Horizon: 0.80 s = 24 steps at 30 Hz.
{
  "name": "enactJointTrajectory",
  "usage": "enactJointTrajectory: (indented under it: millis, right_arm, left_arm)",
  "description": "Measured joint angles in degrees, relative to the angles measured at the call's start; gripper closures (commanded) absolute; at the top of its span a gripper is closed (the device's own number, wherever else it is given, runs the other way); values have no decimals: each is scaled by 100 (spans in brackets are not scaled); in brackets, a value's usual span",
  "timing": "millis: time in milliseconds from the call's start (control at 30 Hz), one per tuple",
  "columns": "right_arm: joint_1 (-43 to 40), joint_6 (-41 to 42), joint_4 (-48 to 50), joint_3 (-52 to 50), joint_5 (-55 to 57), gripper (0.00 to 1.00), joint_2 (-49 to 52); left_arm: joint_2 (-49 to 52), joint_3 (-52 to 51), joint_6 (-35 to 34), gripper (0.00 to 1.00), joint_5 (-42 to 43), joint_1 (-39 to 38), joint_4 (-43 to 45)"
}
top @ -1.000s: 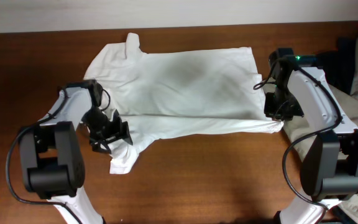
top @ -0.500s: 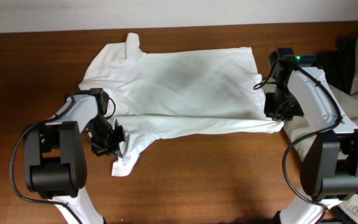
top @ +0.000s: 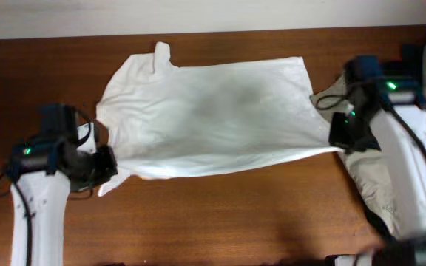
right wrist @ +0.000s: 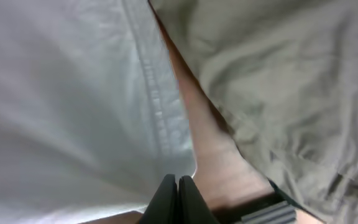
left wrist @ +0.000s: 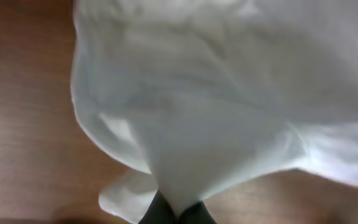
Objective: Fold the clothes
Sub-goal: 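Grasp the shirt's near edge with both grippers and fold it upward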
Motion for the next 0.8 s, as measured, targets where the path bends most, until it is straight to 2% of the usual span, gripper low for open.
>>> enactJointTrajectory:
  millis: [133,200,300,400,500,533,567,600,700,800]
  right_arm:
    - [0,0,-435,0,-46,96,-916]
    - [0,-42,-356,-2,-103,96,-911]
    - [0,-87,2,4,-105,96,-365]
    - [-2,-155,1084,0,-105,96,619]
    - [-4,-170,2129,-2,-103,96,1633]
    - [-4,-175,2356,-2,-103,88,1823]
    - [-4,-199,2841,-2,-96,61,2162]
    - [-4,-173,2988,-2,-98,33,2284]
    - [-4,-179,3071,-2,-98,32,2328]
    - [-4,-170,2942,-2,-96,32,2328]
  left_arm:
    - [-511,-2,96,100,-240,623,-190]
    - [-566,-7,101,100,-9,1043,326]
    - [-308,-7,98,100,535,1060,1261]
    - [470,-7,96,100,710,885,2074]
    - [1541,-2,96,98,778,498,3355]
    - [1847,-2,85,89,793,376,3663]
    - [2142,0,81,26,807,278,4081]
    - [2424,-2,76,4,802,225,4271]
    - [2664,-2,74,1,721,201,4223]
    - [2439,-2,81,1,621,350,3860]
